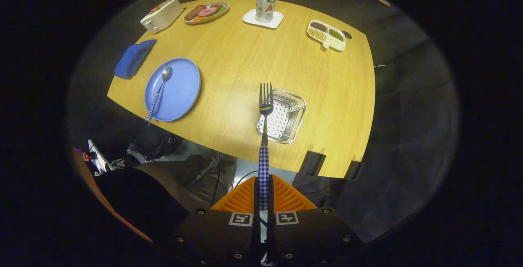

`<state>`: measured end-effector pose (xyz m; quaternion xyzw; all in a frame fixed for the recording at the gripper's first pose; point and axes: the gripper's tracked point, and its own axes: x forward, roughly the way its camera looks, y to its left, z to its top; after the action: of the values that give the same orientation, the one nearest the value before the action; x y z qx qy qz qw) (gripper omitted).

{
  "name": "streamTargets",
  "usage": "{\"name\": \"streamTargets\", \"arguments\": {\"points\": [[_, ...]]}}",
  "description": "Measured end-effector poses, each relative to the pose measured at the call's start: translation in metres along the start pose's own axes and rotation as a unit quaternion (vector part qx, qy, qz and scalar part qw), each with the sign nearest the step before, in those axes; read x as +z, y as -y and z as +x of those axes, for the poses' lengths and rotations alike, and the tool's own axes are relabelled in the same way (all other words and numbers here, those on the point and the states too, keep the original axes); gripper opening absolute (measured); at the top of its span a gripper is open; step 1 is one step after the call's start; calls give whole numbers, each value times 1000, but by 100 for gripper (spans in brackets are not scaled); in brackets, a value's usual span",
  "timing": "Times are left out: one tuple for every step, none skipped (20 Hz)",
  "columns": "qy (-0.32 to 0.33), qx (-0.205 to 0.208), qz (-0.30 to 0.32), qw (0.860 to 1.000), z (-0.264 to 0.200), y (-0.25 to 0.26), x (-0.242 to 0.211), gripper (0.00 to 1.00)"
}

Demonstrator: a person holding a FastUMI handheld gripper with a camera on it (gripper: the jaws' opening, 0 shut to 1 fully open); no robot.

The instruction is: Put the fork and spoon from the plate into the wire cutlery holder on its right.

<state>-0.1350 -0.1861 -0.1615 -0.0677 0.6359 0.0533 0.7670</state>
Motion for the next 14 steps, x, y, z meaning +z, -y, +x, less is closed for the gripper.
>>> {"name": "streamTargets", "arguments": {"points": [[-13,2,-1,1000,3,7,-3,6],[-29,0,-4,1000,7,14,-4,6],[-45,1,-12,999,12,19,-4,6],[-62,2,-20,998,17,23,-4,6],[-76,3,-32,997,21,25,0,6],[-81,3,-40,996,25,27,7,6],[-92,-5,-55,994,31,31,12,6],[-107,-17,-73,991,36,38,17,6],[-117,-21,-80,990,41,40,18,6],[-126,-18,-82,988,44,40,20,6],[-136,-16,-86,987,48,39,21,6],[-140,-15,-91,986,51,40,25,6],[-147,-15,-95,984,54,41,26,6],[-148,-13,-94,984,55,39,29,7]]}}
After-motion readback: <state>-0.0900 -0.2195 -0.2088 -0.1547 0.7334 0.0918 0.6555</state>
